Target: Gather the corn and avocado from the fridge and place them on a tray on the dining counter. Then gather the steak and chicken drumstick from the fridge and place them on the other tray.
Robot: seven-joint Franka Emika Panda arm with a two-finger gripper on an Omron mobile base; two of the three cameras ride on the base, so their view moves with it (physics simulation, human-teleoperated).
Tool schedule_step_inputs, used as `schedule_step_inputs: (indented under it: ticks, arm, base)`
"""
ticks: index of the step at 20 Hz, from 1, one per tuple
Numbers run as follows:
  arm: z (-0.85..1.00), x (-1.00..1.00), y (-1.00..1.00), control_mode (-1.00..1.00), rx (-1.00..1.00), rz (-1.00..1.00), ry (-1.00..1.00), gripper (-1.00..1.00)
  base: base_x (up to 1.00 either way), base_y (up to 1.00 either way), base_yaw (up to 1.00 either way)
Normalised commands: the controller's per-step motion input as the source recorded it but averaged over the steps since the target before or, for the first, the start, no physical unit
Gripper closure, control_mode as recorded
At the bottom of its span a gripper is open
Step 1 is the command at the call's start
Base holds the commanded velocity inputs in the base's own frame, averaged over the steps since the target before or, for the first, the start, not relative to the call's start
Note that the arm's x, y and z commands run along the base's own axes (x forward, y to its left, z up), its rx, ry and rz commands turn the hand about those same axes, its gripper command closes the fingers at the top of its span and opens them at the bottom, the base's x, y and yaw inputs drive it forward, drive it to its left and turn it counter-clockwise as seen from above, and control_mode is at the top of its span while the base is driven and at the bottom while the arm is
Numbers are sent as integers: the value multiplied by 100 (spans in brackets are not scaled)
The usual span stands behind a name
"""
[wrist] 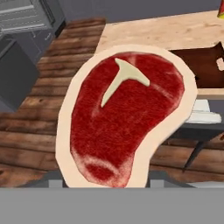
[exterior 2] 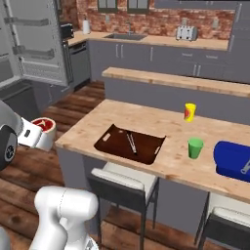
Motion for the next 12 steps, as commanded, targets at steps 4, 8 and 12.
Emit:
schedule_step_inputs:
  ticks: [4, 8, 12]
  arm:
    - [0, 0, 0, 100, 0, 0, 0, 100]
    - [0, 0, 0, 100, 0, 0, 0, 100]
    - [0, 0, 0, 100, 0, 0, 0, 100]
  base:
    - [0, -91, -7]
    - [0, -86, -7]
    - [2, -79, -8]
